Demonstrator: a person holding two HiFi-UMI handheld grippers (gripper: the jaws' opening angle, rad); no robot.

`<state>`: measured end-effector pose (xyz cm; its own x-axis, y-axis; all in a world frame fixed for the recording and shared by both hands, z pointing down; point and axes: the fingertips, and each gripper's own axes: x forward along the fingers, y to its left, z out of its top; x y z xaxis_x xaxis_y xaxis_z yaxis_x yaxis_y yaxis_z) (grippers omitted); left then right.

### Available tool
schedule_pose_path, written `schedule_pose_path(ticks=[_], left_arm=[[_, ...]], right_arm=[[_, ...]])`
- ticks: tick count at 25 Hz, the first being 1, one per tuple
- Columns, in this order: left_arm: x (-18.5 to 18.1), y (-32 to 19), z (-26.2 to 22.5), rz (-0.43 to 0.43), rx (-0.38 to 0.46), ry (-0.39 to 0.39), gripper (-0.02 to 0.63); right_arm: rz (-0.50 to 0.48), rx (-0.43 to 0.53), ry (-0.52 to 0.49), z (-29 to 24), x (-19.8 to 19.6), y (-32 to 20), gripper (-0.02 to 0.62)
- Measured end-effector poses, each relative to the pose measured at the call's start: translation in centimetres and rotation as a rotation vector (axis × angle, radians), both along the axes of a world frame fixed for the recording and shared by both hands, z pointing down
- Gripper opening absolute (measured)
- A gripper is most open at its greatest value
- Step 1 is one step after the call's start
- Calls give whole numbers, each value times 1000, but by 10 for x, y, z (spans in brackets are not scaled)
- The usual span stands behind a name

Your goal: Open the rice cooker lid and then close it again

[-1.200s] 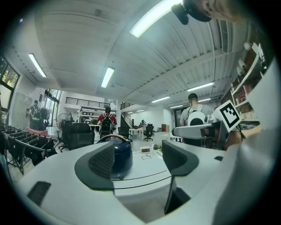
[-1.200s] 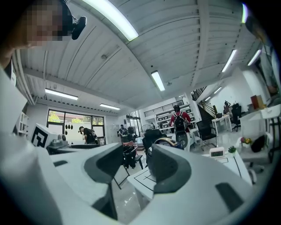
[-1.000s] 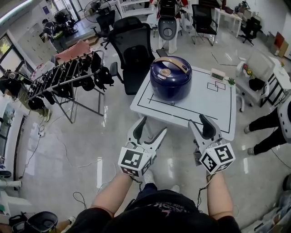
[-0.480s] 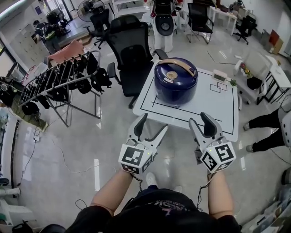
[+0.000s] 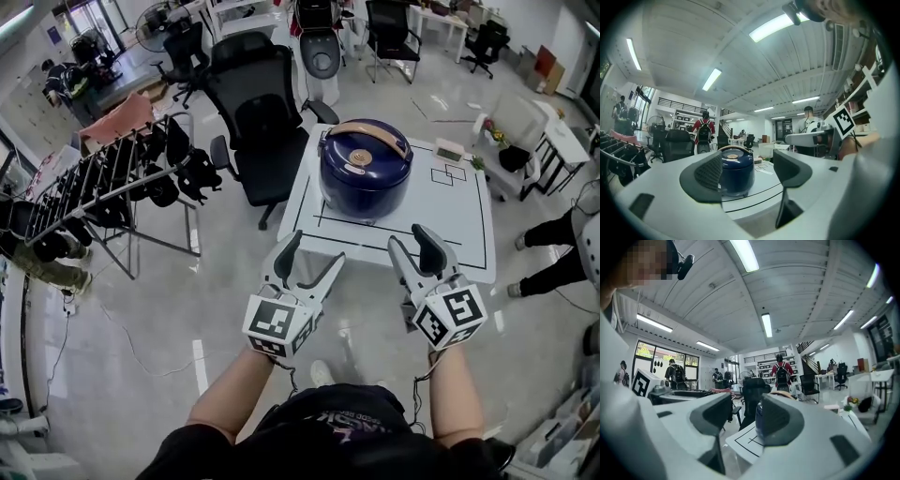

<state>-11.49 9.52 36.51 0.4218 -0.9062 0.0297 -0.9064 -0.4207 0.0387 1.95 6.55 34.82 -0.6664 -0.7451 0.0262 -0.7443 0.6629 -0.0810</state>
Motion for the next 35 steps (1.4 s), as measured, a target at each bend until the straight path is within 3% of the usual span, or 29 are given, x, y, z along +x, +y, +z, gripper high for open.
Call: schedule_pose_path(ticks=[6,18,26,35], left_arm=[[-16,-6,-5,21,11,7,329],[-16,-29,-11,41,25,4,329],[-5,-65,-15,16,31,-15,328],[32,-135,-12,-10,16,-34,328]], right_arm=[[24,2,7,-4,-15,-2,192],[39,2,5,-6,-15,-25,192],[18,0,-6,-7,-2,-67,192],[-9,-17,-26,-1,33,-142,192]])
